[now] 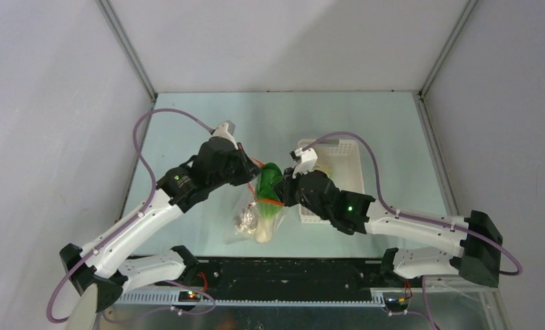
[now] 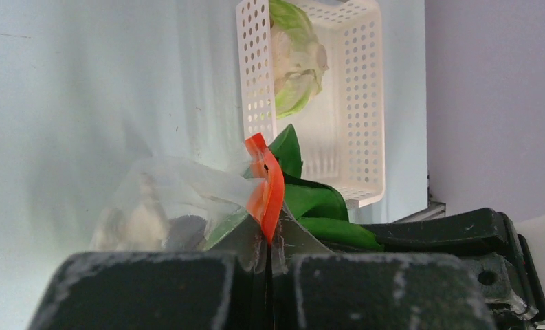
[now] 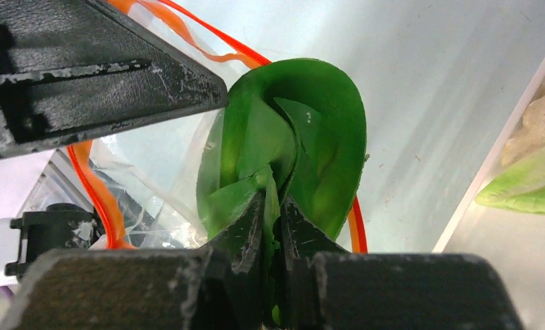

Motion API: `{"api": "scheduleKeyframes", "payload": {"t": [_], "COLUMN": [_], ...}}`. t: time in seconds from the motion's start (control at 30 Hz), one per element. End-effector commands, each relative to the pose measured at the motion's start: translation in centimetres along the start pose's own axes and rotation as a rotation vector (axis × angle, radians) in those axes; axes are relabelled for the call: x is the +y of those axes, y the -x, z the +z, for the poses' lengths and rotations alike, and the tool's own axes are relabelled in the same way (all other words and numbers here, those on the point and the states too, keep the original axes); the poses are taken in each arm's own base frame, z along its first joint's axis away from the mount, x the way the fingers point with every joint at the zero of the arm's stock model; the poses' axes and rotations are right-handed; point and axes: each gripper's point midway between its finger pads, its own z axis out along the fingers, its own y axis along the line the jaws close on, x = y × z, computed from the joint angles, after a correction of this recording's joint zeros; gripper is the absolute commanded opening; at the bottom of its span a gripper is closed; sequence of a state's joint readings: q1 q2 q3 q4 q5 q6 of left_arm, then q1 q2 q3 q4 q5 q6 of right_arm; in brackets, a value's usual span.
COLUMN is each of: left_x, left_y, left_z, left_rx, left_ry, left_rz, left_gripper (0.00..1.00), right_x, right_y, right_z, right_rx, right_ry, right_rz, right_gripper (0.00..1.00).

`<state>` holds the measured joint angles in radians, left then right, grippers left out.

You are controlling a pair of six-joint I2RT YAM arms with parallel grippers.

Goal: Place the food in the zip-top bag and seal the zipper
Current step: Place the fake vegetable in the zipper food storage bag.

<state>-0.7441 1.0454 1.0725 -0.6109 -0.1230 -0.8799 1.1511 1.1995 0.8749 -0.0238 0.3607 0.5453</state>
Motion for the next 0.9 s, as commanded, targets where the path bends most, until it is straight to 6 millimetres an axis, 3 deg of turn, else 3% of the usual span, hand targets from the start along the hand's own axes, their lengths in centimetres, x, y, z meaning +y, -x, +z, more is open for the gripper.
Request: {"api": "scheduleKeyframes", "payload": {"t": [0.0,0.13,0.17,0.3,0.33,0.47,0.53,0.7,0.87], "left_x": [-3.0,-2.7,-2.6,-2.1,-2.0,-2.4,-2.7,-3.0,-3.3], "left_y": [2.7,2.3,2.2,2.0,1.9,1.7,1.8,2.0,2.1], "left_z": [-0.9,-0.5,-0.4,-0.2,-0.3,-0.6,-0.8,-1.5,-1.8], "left_rx": [-0.083,-0.066,-0.063,-0.061,-0.060,-0.067,-0.078,-0.094,-0.105], "left_ry": [-0.104,-0.092,-0.088,-0.076,-0.077,-0.122,-0.149,-0.176,-0.202], "left_rz": [0.039,0.049,0.050,0.061,0.065,0.096,0.102,0.117,0.131], "left_gripper": [0.00,0.00,0.00,0.00,0.00,0.00,0.00,0.00,0.00], "right_x": [0.4,2.3,2.7,4.0,3.8,2.5,1.7,-1.1,-6.4], "right_y": [-1.4,-1.6,-1.3,0.4,0.7,3.6,4.9,7.5,9.0], "right_z": [0.3,0.1,-0.3,-1.8,-2.1,-3.7,-4.5,-5.8,-6.4], "right_rx": [0.111,0.145,0.139,0.103,0.094,0.020,-0.008,-0.055,-0.097], "right_ry": [0.003,0.099,0.124,0.196,0.190,0.142,0.129,0.073,-0.104], "right_rz": [-0.095,-0.131,-0.130,-0.130,-0.128,-0.055,-0.019,0.074,0.183], "right_gripper": [0.00,0.02,0.12,0.30,0.39,0.70,0.81,0.87,0.87]}}
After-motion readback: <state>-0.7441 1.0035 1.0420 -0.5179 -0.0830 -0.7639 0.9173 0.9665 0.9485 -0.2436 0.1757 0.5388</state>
